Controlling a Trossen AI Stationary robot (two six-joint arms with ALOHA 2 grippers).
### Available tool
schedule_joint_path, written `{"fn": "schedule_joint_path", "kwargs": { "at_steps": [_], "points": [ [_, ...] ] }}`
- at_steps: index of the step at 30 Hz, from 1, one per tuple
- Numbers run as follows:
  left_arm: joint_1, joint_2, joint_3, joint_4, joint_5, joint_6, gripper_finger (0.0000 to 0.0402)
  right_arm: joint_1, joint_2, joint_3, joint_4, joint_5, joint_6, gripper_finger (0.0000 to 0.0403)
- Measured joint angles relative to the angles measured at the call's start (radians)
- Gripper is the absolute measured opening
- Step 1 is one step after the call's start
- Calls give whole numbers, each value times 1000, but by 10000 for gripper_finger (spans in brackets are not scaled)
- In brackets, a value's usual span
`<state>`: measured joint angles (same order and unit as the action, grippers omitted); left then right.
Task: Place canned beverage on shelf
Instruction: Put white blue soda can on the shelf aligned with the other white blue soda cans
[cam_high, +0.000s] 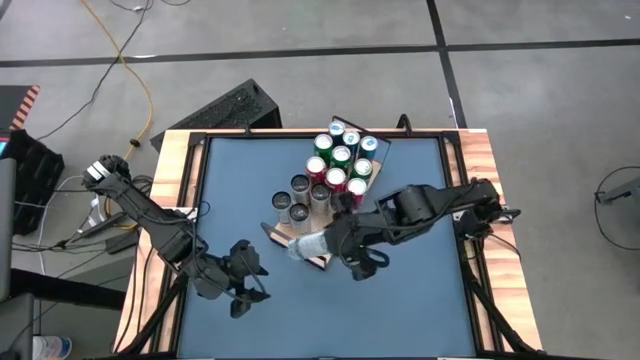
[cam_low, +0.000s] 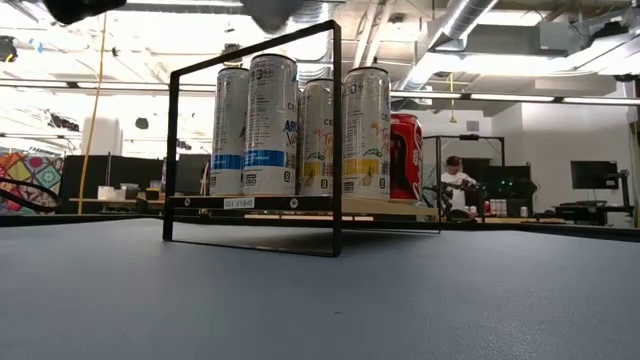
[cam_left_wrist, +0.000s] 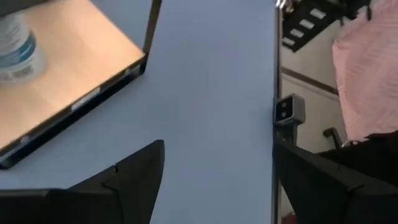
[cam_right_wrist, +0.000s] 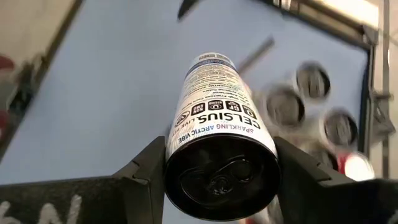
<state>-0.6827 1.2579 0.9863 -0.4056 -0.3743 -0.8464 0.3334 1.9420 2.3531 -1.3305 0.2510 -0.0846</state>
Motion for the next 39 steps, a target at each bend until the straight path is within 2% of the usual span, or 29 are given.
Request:
{"fn": "schedule_joint_path", "kwargs": {
  "at_steps": [2, 17, 26, 39],
  "points": [
    [0, 0, -1, -17, 3, -20, 284, 2, -15, 2, -60, 20, 13, 206],
    [0, 2, -2, -34, -6, -34, 284, -31, -83, 3, -197, 83, -19, 206],
    [0, 2, -2, -61, -19, -34, 284, -55, -46, 0, -231, -64, -106, 206],
    [0, 3, -2, -78, -50, -39, 284, -100, 49, -6, -240, -101, -210, 206]
  ]
}}
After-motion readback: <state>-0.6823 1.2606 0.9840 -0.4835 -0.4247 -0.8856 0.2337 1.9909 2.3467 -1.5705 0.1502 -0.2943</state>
